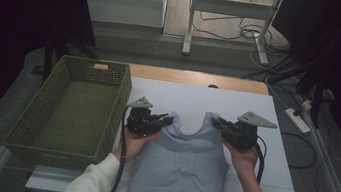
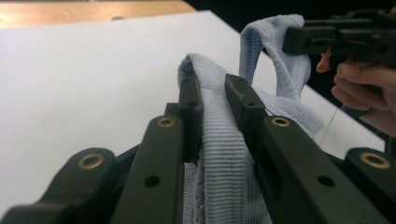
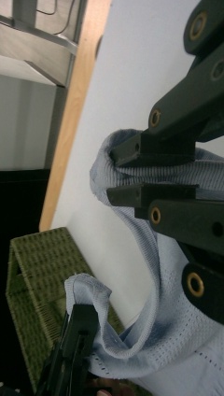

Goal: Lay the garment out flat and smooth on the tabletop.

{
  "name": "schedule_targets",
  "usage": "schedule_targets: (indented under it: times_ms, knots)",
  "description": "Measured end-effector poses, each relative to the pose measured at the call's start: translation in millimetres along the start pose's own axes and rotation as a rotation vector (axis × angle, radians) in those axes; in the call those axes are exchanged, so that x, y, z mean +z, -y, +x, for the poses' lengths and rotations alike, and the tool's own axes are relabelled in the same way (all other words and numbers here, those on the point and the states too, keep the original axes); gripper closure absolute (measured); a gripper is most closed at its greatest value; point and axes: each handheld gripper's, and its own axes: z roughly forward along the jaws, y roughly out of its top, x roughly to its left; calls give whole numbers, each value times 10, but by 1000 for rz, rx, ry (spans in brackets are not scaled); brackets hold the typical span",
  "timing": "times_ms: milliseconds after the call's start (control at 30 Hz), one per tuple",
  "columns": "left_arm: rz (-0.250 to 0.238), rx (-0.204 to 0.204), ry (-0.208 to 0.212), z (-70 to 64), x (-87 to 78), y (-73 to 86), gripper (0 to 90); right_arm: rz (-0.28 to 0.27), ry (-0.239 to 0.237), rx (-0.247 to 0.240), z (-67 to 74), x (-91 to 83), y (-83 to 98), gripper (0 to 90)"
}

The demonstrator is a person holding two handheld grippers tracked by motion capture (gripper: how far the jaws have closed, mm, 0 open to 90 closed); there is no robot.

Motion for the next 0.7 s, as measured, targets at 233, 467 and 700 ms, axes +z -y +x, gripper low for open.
schedule_targets:
  times_ms: [233, 467, 700]
  knots:
    - [-67, 7, 29, -72, -175, -109, 769, -67, -8, -7, 30, -116, -150, 809]
    - [-149, 28, 43, -173, -378, -226, 770, -157, -24, -13, 79, -294, -337, 809]
    - [-207, 30, 47, -215, -480, -273, 770, -199, -40, -15, 134, -352, -411, 809]
